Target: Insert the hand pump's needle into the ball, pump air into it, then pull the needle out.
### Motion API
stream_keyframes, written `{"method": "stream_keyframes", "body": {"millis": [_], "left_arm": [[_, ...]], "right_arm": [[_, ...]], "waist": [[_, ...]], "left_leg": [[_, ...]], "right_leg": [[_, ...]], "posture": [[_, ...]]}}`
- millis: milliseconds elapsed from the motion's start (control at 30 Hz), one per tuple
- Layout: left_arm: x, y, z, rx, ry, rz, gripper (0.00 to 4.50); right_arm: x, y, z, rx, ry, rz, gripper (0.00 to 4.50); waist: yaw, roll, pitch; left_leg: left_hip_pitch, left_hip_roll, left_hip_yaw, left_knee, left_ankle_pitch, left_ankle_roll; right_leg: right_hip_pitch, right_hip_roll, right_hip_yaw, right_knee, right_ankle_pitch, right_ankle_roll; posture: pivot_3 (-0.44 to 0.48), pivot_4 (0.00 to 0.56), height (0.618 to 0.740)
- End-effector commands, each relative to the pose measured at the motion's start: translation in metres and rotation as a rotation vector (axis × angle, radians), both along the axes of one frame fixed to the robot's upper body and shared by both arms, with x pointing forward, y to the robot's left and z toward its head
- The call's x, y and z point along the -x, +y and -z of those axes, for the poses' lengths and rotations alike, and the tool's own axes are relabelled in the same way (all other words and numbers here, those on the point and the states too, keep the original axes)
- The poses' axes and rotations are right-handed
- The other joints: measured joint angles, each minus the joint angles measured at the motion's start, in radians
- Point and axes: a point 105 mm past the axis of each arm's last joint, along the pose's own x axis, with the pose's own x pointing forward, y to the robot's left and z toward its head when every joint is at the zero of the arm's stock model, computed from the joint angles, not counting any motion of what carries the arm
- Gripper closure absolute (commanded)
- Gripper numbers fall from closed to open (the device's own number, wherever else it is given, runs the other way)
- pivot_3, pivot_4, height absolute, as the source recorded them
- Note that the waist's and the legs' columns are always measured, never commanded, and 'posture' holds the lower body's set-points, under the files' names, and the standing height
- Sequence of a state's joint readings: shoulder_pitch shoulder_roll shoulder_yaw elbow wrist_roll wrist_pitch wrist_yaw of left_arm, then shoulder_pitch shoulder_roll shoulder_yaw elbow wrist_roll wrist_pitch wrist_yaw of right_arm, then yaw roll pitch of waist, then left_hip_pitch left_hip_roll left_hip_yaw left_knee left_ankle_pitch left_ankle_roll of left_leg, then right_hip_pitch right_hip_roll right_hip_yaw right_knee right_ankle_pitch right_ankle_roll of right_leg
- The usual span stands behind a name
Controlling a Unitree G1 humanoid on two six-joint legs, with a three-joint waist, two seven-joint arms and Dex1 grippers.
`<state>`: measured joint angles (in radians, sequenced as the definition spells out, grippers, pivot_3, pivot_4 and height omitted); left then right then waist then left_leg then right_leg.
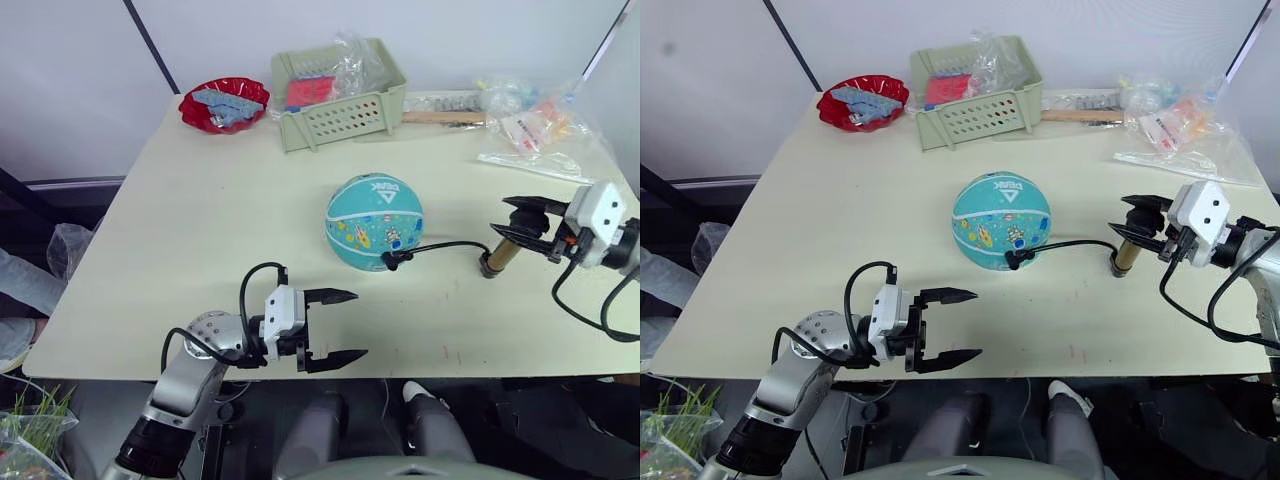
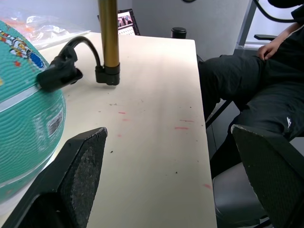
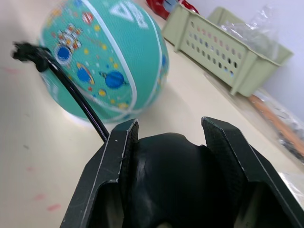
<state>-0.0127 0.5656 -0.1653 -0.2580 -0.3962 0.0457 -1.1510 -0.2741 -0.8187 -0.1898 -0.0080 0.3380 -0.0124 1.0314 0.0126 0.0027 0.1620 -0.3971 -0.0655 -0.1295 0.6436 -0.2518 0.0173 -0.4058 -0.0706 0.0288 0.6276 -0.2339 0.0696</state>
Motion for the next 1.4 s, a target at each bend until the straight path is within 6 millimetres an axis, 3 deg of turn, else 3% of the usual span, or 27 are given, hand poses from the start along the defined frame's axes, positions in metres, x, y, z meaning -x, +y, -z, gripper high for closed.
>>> {"method": "stream_keyframes", "body": {"millis": [33,267,433,767,1000,1200,1400], "left_arm": [[0.003,-0.001,-0.011,0.024,-0.033,0.010,0.05],[0.004,-0.002,-0.013,0.024,-0.031,0.011,0.05],[0.004,-0.002,-0.014,0.024,-0.028,0.007,0.05],[-0.012,0.007,-0.023,0.076,-0.033,-0.083,0.05],[-0.008,0.019,-0.025,0.062,-0.028,-0.093,0.05],[-0.004,0.032,-0.017,0.026,-0.032,-0.105,0.00],[-0.006,0.033,-0.016,0.020,-0.039,-0.105,0.00]], "right_arm": [[-0.003,0.001,-0.016,0.036,-0.114,-0.001,2.83],[-0.007,0.010,-0.012,0.202,-0.290,-0.038,2.83],[0.001,0.020,0.007,0.345,-0.316,-0.171,2.83],[0.024,0.052,0.042,0.368,-0.284,-0.397,2.83],[0.030,0.057,0.050,0.360,-0.247,-0.452,2.83],[0.041,0.062,0.053,0.313,-0.208,-0.501,0.08],[0.040,0.050,0.051,0.307,-0.194,-0.457,0.08]], "waist": [[0.000,0.000,0.000],[-0.001,0.000,0.000],[-0.001,0.000,0.000],[-0.003,0.000,0.000],[-0.015,0.000,0.000],[-0.022,0.000,0.001],[-0.022,0.000,0.001]], "left_leg": [[0.000,0.000,0.000,0.000,0.000,0.000],[0.000,0.000,0.000,0.002,0.000,0.000],[0.001,0.000,0.002,0.004,0.000,0.000],[0.007,0.001,0.009,0.007,-0.002,0.004],[0.007,0.001,0.010,0.007,-0.002,0.004],[0.008,0.001,0.010,0.007,-0.002,0.004],[0.010,0.001,0.011,0.008,-0.002,0.004]], "right_leg": [[0.000,0.000,0.000,0.000,0.000,0.000],[0.000,0.000,0.000,0.002,0.000,0.000],[-0.001,0.001,0.002,0.007,0.000,0.000],[-0.002,0.002,0.011,0.015,0.000,0.000],[-0.002,0.003,0.012,0.015,0.000,0.000],[-0.001,0.003,0.013,0.015,0.000,0.000],[0.001,0.003,0.013,0.016,0.000,-0.001]], "posture": [[0.000,0.150,0.740],[0.000,0.150,0.740],[0.000,0.150,0.740],[0.000,0.150,0.740],[0.000,0.150,0.740],[0.000,0.150,0.740],[0.000,0.150,0.740]]}}
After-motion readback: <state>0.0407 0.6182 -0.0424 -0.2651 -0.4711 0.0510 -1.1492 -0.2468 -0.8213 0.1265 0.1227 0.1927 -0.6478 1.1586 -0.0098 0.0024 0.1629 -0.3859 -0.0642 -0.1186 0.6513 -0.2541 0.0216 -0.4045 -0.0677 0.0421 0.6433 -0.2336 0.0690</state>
